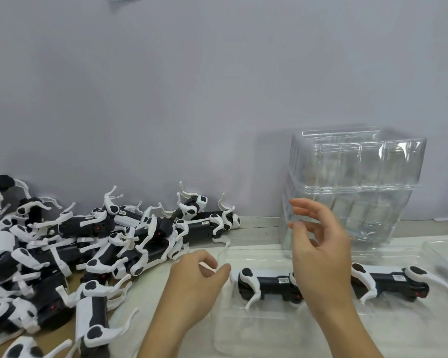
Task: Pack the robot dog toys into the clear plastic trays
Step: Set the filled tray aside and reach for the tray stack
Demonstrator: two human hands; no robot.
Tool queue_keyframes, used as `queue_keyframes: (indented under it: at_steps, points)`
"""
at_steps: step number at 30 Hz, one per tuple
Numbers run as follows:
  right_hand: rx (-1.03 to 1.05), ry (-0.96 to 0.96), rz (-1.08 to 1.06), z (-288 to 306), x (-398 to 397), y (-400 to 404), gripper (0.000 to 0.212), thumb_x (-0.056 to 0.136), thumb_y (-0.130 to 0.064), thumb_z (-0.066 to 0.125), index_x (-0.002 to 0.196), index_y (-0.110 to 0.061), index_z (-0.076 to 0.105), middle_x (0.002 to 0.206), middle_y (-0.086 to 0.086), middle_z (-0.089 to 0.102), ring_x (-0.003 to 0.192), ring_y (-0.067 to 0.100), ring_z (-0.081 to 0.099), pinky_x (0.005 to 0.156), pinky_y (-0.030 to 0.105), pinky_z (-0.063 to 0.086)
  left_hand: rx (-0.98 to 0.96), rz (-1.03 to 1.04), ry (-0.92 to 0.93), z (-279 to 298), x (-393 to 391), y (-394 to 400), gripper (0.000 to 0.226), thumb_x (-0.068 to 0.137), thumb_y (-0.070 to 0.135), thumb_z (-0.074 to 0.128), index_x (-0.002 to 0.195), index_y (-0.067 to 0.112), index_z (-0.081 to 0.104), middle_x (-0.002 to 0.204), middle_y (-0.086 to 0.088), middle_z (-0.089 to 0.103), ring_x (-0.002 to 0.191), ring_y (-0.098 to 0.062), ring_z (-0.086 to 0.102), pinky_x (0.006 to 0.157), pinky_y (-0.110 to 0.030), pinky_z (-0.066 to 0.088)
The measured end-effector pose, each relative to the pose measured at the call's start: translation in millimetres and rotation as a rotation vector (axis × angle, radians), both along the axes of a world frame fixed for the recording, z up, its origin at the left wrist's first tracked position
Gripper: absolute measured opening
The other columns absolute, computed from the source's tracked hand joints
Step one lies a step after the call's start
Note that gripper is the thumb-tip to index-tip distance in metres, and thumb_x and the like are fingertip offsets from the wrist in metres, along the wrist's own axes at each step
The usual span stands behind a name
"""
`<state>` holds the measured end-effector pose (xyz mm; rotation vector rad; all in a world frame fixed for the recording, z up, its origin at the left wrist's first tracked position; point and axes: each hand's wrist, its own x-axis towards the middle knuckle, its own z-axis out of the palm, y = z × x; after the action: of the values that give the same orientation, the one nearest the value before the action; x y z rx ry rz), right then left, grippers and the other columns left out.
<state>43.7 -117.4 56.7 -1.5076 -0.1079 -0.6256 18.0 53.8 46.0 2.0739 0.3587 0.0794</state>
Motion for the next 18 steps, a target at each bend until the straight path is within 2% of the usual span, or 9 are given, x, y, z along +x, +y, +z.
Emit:
queue_keyframes:
  at_steps: [2,4,7,10,12,14,15,18]
  points:
    - [0.005,-0.002,-0.004,1,0,0,0.044,0.092,0.003,0.051,0.099,-0.038,0.066,0.107,-0.012,0.064,0.094,0.008,0.064,0.071,0.015,0.048,-0.047,-0.030,-0.003,-3,2,-3,0.019,0.086,0.037,0.070,0.080,0.020,0.073,0.078,0.001,0.072,0.068,-0.018,0.071,0.064,-0.039,0.061]
    - [0.009,-0.002,-0.007,1,0,0,0.044,0.092,0.003,0.051,0.099,-0.038,0.066,0.107,-0.012,0.064,0.094,0.009,0.064,0.072,0.013,0.049,-0.151,-0.079,0.036,-5,2,-6,0.020,0.088,0.037,0.067,0.082,0.020,0.077,0.086,0.003,0.071,0.063,-0.008,0.068,0.057,-0.026,0.057]
    - [0.007,-0.002,-0.011,3,-1,-1,0.044,0.092,0.003,0.051,0.100,-0.038,0.066,0.107,-0.013,0.065,0.094,0.009,0.064,0.072,0.012,0.048,-0.271,-0.193,0.077,-7,1,-20,0.022,0.094,0.031,0.062,0.088,0.020,0.079,0.089,0.008,0.069,0.065,-0.004,0.066,0.063,-0.021,0.055]
    - [0.006,-0.012,-0.020,6,-1,-3,0.047,0.091,0.003,0.052,0.098,-0.041,0.066,0.103,-0.015,0.065,0.093,0.007,0.063,0.072,0.013,0.048,-0.293,-0.265,0.076,-14,3,-44,0.029,0.099,0.021,0.054,0.125,0.017,0.067,0.100,-0.001,0.068,0.074,-0.006,0.065,0.071,-0.022,0.057]
    - [0.007,-0.016,-0.017,8,-1,-5,0.049,0.091,0.003,0.051,0.096,-0.043,0.066,0.098,-0.015,0.066,0.091,0.008,0.064,0.071,0.016,0.048,-0.297,-0.362,0.086,-14,5,-61,0.038,0.099,0.009,0.047,0.134,0.013,0.058,0.109,-0.010,0.067,0.081,-0.007,0.064,0.077,-0.022,0.057]
    - [0.001,-0.010,-0.013,9,1,-9,0.048,0.090,0.003,0.050,0.093,-0.042,0.067,0.092,-0.016,0.067,0.089,0.012,0.065,0.071,0.022,0.050,-0.341,-0.481,0.085,-13,6,-76,0.040,0.096,-0.002,0.042,0.131,0.008,0.061,0.118,-0.019,0.064,0.089,-0.012,0.063,0.085,-0.025,0.057]
    - [-0.002,-0.008,-0.015,10,1,-11,0.046,0.090,0.003,0.050,0.092,-0.040,0.067,0.089,-0.014,0.068,0.086,0.014,0.066,0.070,0.024,0.051,-0.373,-0.547,0.079,-14,6,-83,0.039,0.095,-0.006,0.041,0.124,0.006,0.065,0.114,-0.019,0.065,0.089,-0.013,0.062,0.087,-0.026,0.057]
    - [0.028,-0.013,-0.014,13,3,-19,0.043,0.091,0.004,0.049,0.088,-0.033,0.070,0.080,-0.007,0.070,0.076,0.014,0.067,0.067,0.020,0.051,-0.368,-0.663,0.085,-6,6,-104,0.036,0.093,-0.014,0.041,0.114,0.001,0.066,0.091,-0.003,0.065,0.082,-0.007,0.062,0.077,-0.020,0.053]
